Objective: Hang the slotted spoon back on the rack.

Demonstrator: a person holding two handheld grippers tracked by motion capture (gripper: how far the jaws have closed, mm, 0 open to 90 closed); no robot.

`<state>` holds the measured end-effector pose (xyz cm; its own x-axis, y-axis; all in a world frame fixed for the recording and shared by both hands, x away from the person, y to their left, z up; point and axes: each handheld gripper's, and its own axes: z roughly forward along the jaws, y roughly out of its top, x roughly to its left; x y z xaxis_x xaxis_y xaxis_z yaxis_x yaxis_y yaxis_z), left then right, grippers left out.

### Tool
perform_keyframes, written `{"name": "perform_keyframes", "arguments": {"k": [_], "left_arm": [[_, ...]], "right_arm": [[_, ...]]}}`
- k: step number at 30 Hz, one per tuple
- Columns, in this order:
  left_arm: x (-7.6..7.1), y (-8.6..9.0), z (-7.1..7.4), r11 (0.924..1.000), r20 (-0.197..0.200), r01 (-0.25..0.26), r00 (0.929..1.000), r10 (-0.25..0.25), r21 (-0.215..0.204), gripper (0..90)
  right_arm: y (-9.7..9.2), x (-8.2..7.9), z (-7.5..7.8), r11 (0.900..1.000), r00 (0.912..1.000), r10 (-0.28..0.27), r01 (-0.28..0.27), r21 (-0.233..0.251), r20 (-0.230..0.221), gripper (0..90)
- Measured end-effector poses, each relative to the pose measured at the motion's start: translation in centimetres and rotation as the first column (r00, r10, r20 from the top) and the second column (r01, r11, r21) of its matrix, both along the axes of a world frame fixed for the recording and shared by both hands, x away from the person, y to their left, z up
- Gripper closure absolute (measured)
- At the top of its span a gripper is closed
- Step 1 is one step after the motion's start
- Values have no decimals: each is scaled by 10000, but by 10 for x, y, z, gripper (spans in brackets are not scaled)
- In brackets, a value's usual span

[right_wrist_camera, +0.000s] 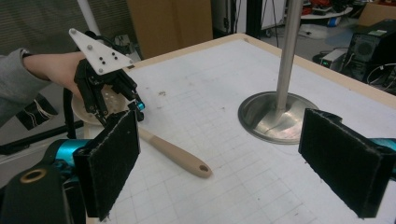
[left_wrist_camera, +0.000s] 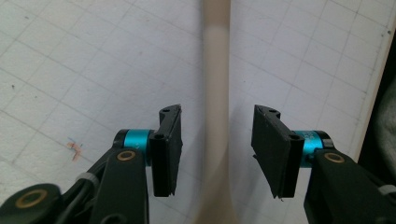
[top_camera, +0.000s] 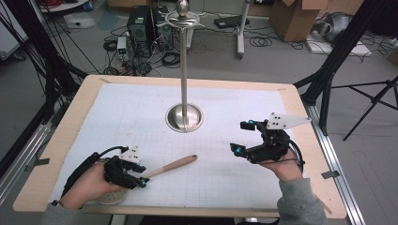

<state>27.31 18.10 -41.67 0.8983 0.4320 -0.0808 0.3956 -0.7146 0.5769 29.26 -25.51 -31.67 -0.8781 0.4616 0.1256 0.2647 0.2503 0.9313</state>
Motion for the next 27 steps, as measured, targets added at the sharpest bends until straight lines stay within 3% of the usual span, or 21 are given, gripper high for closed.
{"name": "perform_keyframes", "arguments": {"k": [12, 18, 27], "left_arm": [[0, -3, -4, 9993, -111, 213, 9997, -209, 304, 586], [-1, -3, -4, 9993, 93, 94, 9999, -97, 367, 678], [-6, -5, -5, 9985, 463, 226, 9986, -249, 494, 742]], "right_arm": [[1, 1, -1, 10000, 10000, 8, -8, -78, 7, 114], [1, 0, -1, 10000, 10000, 8, -8, -84, -19, 114], [1, 1, -2, 10000, 10000, -14, 13, -98, -52, 114]]}}
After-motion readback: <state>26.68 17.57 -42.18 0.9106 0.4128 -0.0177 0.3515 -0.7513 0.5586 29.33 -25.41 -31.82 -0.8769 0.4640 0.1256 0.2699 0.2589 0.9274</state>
